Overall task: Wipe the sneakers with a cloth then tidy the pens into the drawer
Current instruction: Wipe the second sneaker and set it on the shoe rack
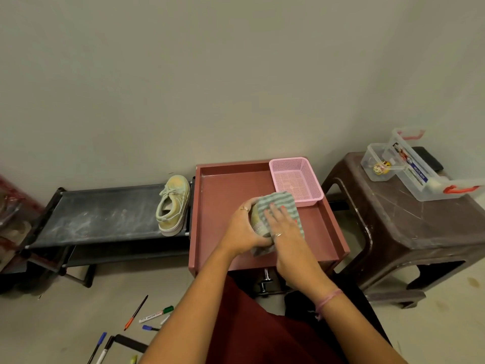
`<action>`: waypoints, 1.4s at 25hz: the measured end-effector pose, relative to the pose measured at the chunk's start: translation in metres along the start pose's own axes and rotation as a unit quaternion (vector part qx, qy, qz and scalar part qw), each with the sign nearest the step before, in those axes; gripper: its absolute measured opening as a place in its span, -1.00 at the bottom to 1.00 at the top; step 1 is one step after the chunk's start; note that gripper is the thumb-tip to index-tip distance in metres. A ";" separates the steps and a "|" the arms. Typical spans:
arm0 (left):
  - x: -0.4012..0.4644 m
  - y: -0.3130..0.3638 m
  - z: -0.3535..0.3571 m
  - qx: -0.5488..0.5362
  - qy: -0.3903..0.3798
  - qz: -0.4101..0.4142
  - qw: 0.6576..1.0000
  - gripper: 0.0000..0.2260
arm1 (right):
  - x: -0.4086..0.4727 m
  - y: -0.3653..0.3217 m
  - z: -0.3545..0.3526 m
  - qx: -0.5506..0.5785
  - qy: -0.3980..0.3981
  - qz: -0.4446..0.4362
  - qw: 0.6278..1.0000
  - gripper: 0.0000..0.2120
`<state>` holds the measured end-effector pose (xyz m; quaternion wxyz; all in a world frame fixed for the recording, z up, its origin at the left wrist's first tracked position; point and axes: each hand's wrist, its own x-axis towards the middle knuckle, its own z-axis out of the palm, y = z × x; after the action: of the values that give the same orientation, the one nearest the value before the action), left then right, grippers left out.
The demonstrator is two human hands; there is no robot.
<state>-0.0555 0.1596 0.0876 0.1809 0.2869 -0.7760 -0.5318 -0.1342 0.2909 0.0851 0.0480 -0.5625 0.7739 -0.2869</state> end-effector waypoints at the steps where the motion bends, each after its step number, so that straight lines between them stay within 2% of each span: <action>1: -0.001 0.000 0.000 -0.016 0.002 -0.005 1.000 -0.29 | -0.003 -0.002 0.007 -0.119 0.016 -0.055 0.991 -0.41; 3: -0.002 0.000 0.002 -0.027 0.014 -0.015 0.999 -0.32 | -0.001 0.000 0.007 -0.201 0.014 -0.102 0.974 -0.46; 5: -0.005 0.001 0.004 -0.017 0.030 -0.022 0.999 -0.28 | 0.016 0.008 -0.010 -0.114 -0.018 -0.082 0.990 -0.41; 7: -0.006 -0.001 0.005 -0.005 0.035 -0.025 0.999 -0.22 | 0.028 0.014 -0.026 0.028 -0.110 0.024 0.993 -0.20; 8: -0.006 -0.001 0.004 0.000 0.035 -0.024 0.999 -0.21 | 0.031 0.011 -0.027 0.065 -0.128 0.060 0.988 -0.14; 9: -0.006 -0.001 0.003 0.003 0.035 -0.026 0.999 -0.22 | 0.031 0.005 -0.024 0.054 -0.125 0.069 0.988 -0.14; 11: -0.004 0.002 0.001 -0.009 0.036 -0.029 0.999 -0.39 | 0.024 -0.011 -0.007 -0.107 -0.089 0.003 0.990 -0.21; 12: -0.004 0.003 0.000 -0.018 0.037 -0.028 0.999 -0.49 | 0.018 -0.018 -0.002 -0.183 -0.079 -0.042 0.979 -0.28; 14: -0.006 0.006 0.002 -0.033 0.039 -0.034 0.998 -0.53 | 0.010 -0.009 0.008 -0.222 -0.025 -0.107 0.969 -0.45; 16: -0.008 0.005 0.007 -0.032 0.042 -0.035 0.998 -0.34 | 0.009 0.009 0.002 -0.132 0.024 -0.107 0.985 -0.46; 17: -0.009 0.003 0.009 -0.016 0.043 -0.031 0.998 -0.26 | 0.010 0.014 -0.004 -0.051 0.031 -0.056 0.997 -0.39; 19: -0.009 0.001 0.013 0.007 0.042 -0.023 0.999 -0.21 | 0.010 0.017 -0.009 0.096 0.023 0.053 0.994 -0.28; 21: -0.009 0.001 0.012 0.018 0.038 -0.021 0.999 -0.20 | 0.005 0.005 -0.008 0.137 0.026 0.074 0.988 -0.24; 22: -0.009 0.000 0.010 0.015 0.037 -0.024 0.999 -0.19 | 0.001 0.002 -0.003 0.109 0.042 0.048 0.992 -0.24; 23: -0.010 0.000 0.008 0.004 0.038 -0.029 0.999 -0.20 | -0.002 -0.001 0.003 0.028 0.066 -0.004 0.997 -0.29; 25: -0.010 -0.003 0.007 -0.021 0.042 -0.039 0.998 -0.25 | -0.010 0.004 0.008 -0.155 0.042 -0.117 0.980 -0.40; 26: -0.010 -0.003 0.007 -0.027 0.045 -0.038 0.998 -0.27 | -0.009 0.011 0.007 -0.161 0.027 -0.130 0.978 -0.40; 27: -0.011 -0.003 0.008 -0.022 0.047 -0.035 0.998 -0.26 | -0.005 0.017 0.003 -0.121 0.022 -0.121 0.985 -0.36; 28: -0.012 -0.003 0.008 -0.016 0.048 -0.030 0.998 -0.24 | 0.002 0.019 -0.003 -0.030 0.013 -0.071 0.997 -0.28; 29: -0.012 -0.005 0.009 -0.008 0.049 -0.029 0.998 -0.23 | 0.008 0.022 -0.007 0.054 -0.008 -0.012 0.998 -0.21; 31: -0.012 -0.006 0.010 0.000 0.050 -0.029 0.998 -0.25 | 0.014 0.015 -0.013 0.139 -0.054 0.045 0.988 -0.19; 32: -0.011 -0.005 0.009 0.001 0.053 -0.033 0.998 -0.28 | 0.016 0.008 -0.014 0.121 -0.073 0.048 0.989 -0.21; 33: -0.011 -0.004 0.008 -0.009 0.052 -0.038 0.998 -0.33 | 0.017 0.002 -0.010 0.046 -0.058 0.015 0.997 -0.24; 35: -0.009 -0.003 0.010 -0.035 0.045 -0.046 0.997 -0.43 | 0.016 -0.009 -0.008 -0.164 -0.034 -0.106 0.980 -0.33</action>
<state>-0.0533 0.1718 0.0817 0.2009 0.3393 -0.7338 -0.5532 -0.1355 0.2781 0.0998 -0.0497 -0.6513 0.7441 -0.1399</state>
